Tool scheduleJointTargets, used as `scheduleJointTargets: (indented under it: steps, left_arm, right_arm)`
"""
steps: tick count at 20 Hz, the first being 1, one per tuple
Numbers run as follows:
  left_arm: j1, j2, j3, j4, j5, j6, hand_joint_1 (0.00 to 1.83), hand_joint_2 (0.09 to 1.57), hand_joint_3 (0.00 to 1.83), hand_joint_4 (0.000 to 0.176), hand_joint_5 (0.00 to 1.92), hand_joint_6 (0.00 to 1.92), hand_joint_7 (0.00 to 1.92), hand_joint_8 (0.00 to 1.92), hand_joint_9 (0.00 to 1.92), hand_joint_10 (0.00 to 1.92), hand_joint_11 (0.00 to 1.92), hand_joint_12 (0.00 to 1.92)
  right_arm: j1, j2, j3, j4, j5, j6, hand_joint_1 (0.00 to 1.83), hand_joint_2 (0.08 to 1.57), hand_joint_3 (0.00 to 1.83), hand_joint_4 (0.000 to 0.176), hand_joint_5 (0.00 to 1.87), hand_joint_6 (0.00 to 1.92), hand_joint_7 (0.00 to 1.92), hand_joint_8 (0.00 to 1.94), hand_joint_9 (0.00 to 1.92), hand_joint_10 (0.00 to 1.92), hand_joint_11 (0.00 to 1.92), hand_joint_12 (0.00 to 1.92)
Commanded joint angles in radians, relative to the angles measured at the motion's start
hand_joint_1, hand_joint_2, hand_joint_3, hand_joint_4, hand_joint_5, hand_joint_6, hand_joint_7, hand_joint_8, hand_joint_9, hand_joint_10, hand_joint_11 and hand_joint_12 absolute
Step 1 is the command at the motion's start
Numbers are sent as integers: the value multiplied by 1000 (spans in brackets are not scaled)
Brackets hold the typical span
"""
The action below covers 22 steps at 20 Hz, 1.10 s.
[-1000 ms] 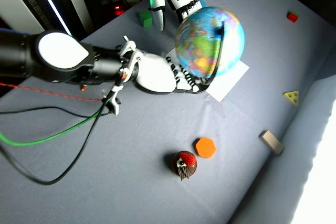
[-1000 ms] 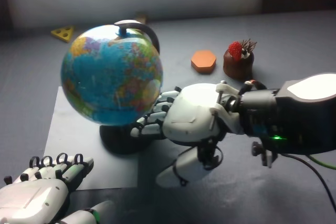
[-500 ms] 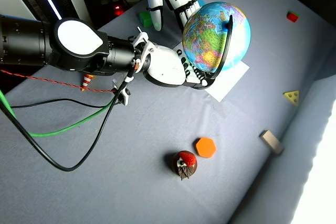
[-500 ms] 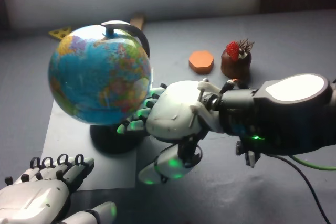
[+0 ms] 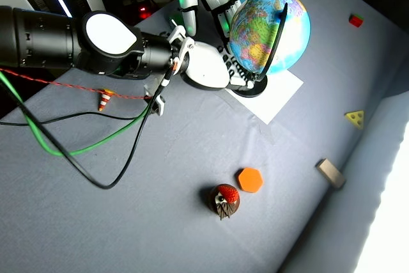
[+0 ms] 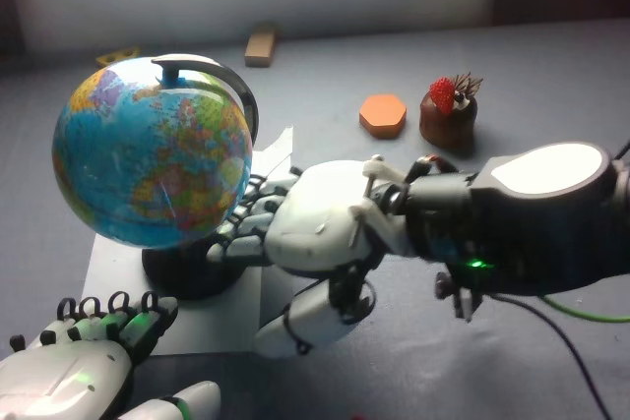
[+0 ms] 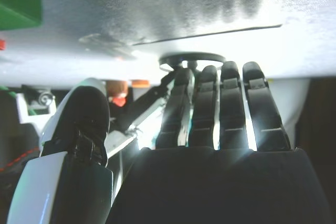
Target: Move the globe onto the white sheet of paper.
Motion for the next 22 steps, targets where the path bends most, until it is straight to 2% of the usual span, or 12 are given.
scheduleJointTargets:
  steps: [1, 4, 6, 8, 10, 14, 16, 18, 20, 22]
  left_arm:
    - [-7, 7, -4, 34, -74, -2, 0, 1257, 0, 44, 36, 0, 25, 0, 37, 1, 0, 19]
    - [-7, 14, -18, 9, -71, -4, 0, 1258, 0, 44, 37, 1, 25, 0, 36, 1, 0, 18]
    - [-23, 37, -38, -37, -21, 8, 0, 1258, 0, 44, 38, 1, 25, 0, 36, 0, 0, 18]
    - [-78, 69, -71, -145, 48, 99, 0, 1258, 0, 44, 35, 0, 25, 0, 36, 0, 0, 17]
    - [-131, 86, -98, -240, 91, 140, 0, 1258, 0, 44, 34, 0, 25, 0, 36, 0, 0, 4]
    - [-231, 81, -157, -384, 92, 198, 0, 1258, 0, 44, 34, 0, 25, 0, 36, 0, 5, 3]
    - [-298, 73, -180, -454, 79, 274, 0, 1258, 0, 44, 34, 0, 25, 0, 35, 0, 5, 3]
    - [-379, 70, -194, -531, 78, 376, 0, 1257, 0, 44, 38, 2, 25, 0, 34, 0, 6, 4]
    - [-481, 60, -202, -638, 57, 500, 0, 1257, 0, 44, 38, 2, 25, 0, 34, 0, 6, 4]
    - [-569, 44, -205, -715, 29, 583, 0, 1258, 0, 44, 38, 1, 25, 0, 34, 0, 5, 4]
  right_arm:
    - [13, 15, -9, 1, 45, 8, 0, 1181, 0, 0, 138, 8, 127, 9, 106, 5, 0, 0]
    - [27, 79, -59, 0, 63, -19, 0, 1181, 0, 0, 137, 7, 113, 1, 103, 4, 0, 0]
    - [38, 121, -99, -1, 70, -43, 0, 1181, 0, 0, 135, 5, 107, 0, 102, 3, 0, 0]
    - [43, 178, -144, -3, 86, -50, 0, 1180, 0, 0, 135, 5, 106, 0, 103, 3, 0, 0]
    - [39, 246, -188, -3, 105, -48, 0, 1180, 0, 0, 133, 4, 102, 0, 102, 3, 0, 0]
    - [27, 432, -278, -3, 146, 54, 0, 1181, 0, 0, 133, 3, 102, 0, 103, 3, 0, 0]
    - [27, 509, -322, -3, 85, 127, 0, 1181, 0, 0, 133, 3, 102, 0, 104, 3, 0, 0]
    - [26, 570, -370, -2, 1, 147, 0, 1180, 0, 0, 140, 6, 116, 6, 116, 8, 0, 0]
    - [32, 611, -428, -1, -135, 132, 0, 1180, 0, 0, 143, 7, 116, 5, 117, 8, 0, 0]
    - [52, 618, -485, 20, -313, 84, 0, 1180, 0, 0, 142, 6, 116, 5, 117, 8, 0, 0]
